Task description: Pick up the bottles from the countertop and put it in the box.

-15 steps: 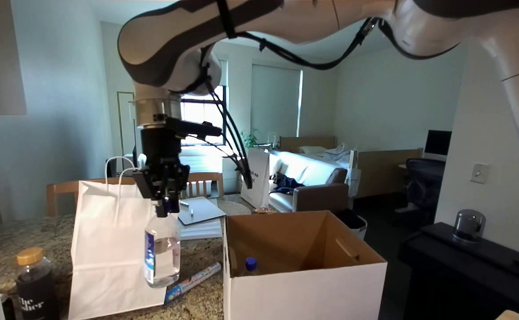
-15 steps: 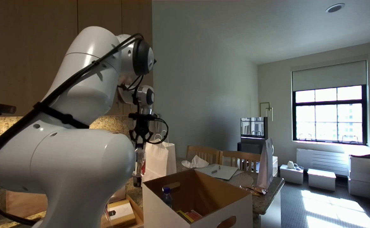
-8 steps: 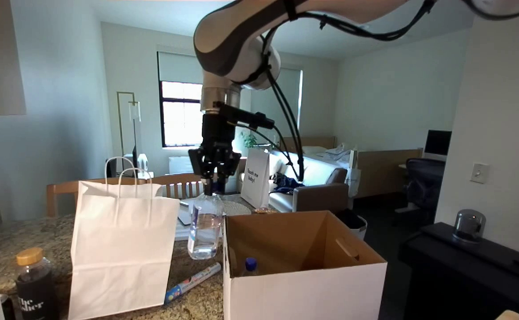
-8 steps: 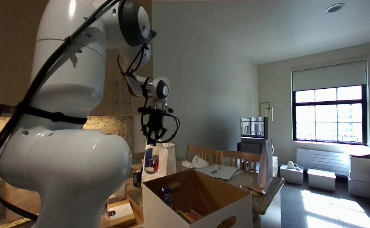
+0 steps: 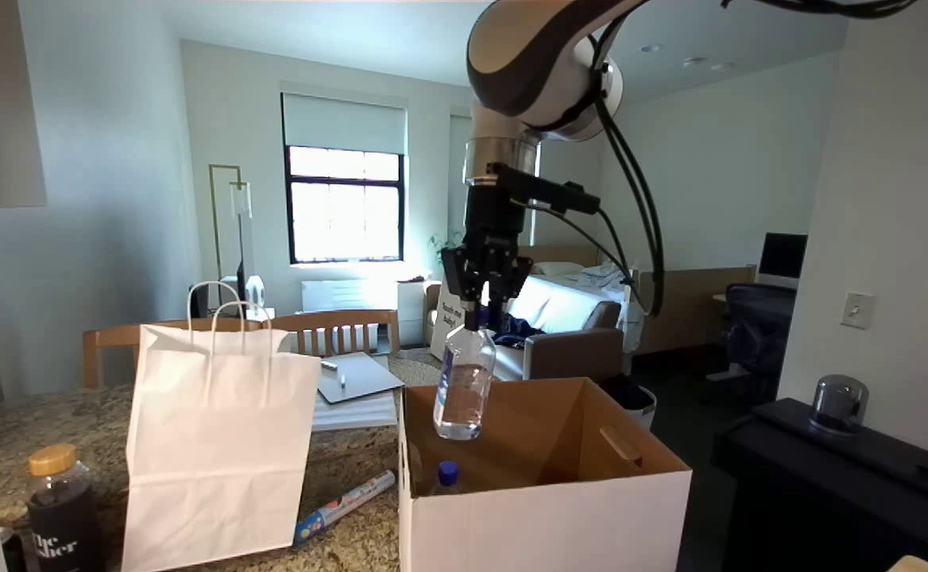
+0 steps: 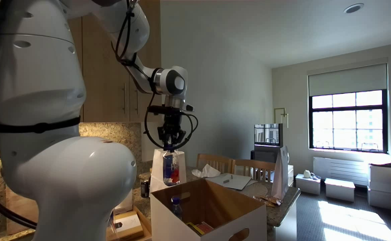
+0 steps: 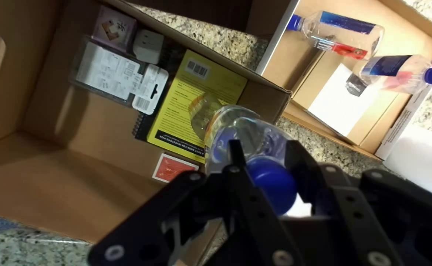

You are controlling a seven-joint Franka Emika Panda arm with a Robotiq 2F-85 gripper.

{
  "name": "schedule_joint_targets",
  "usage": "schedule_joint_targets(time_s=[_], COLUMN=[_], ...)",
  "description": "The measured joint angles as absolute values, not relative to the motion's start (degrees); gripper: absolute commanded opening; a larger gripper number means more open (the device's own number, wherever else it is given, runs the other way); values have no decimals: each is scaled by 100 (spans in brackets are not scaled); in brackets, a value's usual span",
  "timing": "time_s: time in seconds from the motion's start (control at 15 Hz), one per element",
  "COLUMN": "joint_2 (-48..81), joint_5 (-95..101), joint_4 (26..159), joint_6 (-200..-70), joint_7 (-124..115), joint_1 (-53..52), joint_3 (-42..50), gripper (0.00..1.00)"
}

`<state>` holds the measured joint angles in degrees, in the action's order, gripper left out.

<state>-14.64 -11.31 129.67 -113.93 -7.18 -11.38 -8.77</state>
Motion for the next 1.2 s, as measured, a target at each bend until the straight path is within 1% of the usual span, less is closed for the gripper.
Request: schedule_joint_targets(time_s=[0.13, 0.47, 0.8, 1.2], joint_2=[-1568, -1534, -1806, -1908], joint_5=[-1105, -1047, -1414, -1430], joint_4=[13203, 13822, 14366, 14501], joint_6=[-11428, -12132, -12462, -12523], joint_7=[-868, -1420, -1408, -1425], joint_1=[-1100, -1023, -897, -840], joint_3=[-887, -948, -631, -613], gripper=[12, 12, 12, 12])
